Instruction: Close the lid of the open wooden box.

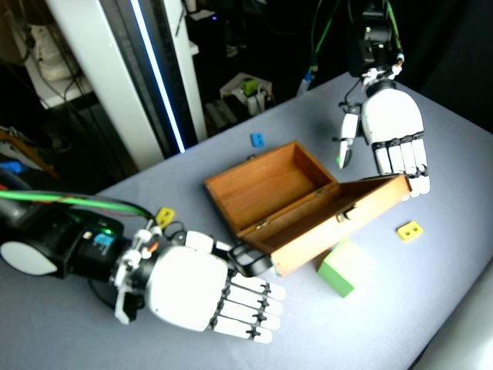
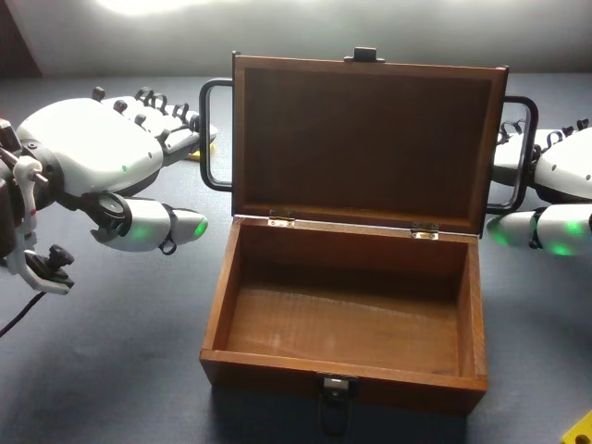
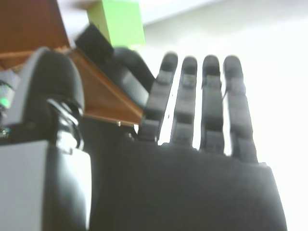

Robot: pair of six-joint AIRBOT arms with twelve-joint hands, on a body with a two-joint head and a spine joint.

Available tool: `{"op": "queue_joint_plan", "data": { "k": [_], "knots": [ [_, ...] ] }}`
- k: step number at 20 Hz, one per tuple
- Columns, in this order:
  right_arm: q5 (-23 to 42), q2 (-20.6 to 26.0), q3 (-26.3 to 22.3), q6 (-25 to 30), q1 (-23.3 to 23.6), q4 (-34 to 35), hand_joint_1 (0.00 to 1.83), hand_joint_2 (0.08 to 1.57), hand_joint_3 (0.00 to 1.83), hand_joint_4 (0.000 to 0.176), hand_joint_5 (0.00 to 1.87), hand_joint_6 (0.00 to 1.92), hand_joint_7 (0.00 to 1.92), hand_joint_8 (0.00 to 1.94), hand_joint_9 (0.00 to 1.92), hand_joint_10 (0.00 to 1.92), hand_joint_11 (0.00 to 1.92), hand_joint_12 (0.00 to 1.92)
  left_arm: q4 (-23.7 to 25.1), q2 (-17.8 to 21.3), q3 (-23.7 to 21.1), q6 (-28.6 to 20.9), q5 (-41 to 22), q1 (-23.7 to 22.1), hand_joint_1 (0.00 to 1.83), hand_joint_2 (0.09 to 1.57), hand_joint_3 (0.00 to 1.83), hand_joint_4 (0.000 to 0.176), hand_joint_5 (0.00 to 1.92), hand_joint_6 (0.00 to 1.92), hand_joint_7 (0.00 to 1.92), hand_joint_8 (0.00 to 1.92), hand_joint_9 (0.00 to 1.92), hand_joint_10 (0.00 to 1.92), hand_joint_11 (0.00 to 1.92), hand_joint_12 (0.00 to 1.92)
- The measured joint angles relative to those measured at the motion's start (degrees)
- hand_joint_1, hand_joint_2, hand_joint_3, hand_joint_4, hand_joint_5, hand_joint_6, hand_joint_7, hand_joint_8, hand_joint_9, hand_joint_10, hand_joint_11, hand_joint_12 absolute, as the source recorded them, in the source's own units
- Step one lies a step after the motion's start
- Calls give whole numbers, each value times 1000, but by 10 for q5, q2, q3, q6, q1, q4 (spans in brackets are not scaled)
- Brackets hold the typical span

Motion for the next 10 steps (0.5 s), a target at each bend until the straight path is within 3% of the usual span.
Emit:
{"op": "queue_joint_plan", "data": {
  "k": [7,10],
  "knots": [
    [50,18,-28,12,0,4,0,1505,0,0,91,9,80,15,31,8,85,9,4,38,-42,-24,-61,31,0,1385,10,0,27,3,63,5,131,8,115,29],
    [73,28,-45,12,0,4,0,1485,0,0,62,0,64,4,19,2,70,2,7,51,-54,-59,-92,52,0,1415,11,0,51,7,118,18,162,16,123,34]
  ]
}}
